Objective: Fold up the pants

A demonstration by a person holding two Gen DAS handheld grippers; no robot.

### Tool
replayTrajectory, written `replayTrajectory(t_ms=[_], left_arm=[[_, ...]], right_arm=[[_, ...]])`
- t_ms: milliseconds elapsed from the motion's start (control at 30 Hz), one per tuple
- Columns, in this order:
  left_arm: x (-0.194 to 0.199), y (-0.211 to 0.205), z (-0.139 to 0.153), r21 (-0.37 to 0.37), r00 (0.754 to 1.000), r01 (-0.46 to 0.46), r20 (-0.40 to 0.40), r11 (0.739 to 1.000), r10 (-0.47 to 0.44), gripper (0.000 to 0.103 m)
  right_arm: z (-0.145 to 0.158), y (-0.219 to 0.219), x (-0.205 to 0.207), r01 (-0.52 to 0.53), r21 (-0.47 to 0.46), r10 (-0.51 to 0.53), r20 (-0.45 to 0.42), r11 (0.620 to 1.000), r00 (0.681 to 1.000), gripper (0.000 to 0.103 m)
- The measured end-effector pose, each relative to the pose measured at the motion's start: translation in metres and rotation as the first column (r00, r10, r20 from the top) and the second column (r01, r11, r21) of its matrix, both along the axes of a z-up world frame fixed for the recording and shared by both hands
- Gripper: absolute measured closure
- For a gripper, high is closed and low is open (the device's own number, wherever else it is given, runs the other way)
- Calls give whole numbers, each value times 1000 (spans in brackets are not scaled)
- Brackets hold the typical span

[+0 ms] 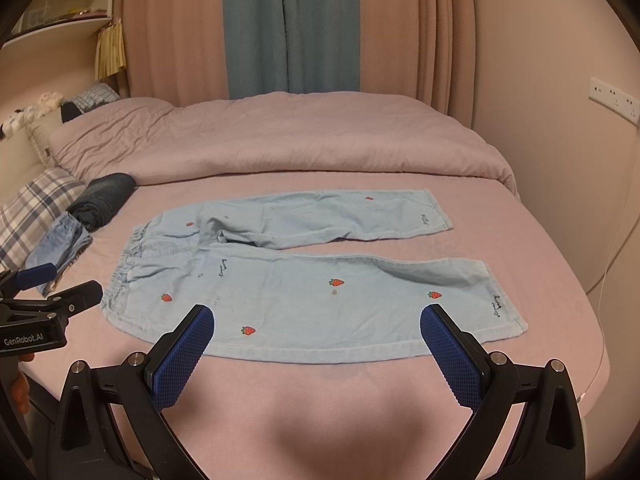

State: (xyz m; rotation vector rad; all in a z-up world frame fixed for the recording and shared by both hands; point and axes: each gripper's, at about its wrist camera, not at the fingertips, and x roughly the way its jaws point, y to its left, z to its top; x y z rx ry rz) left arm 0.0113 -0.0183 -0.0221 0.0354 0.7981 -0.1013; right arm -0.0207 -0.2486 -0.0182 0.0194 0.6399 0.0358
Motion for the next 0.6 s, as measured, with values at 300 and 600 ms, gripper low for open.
replayTrajectory(t_ms=[300, 600], left_arm=[[11, 13, -14, -90, 999, -24, -48, 996, 20, 0], [29, 66, -60, -255, 977, -174, -169, 951, 133, 1]], right_arm=[[-8, 2, 5, -20, 13, 20, -22, 1000, 1000, 1], [-36, 25, 22, -149, 37, 151, -63, 988, 987, 1]])
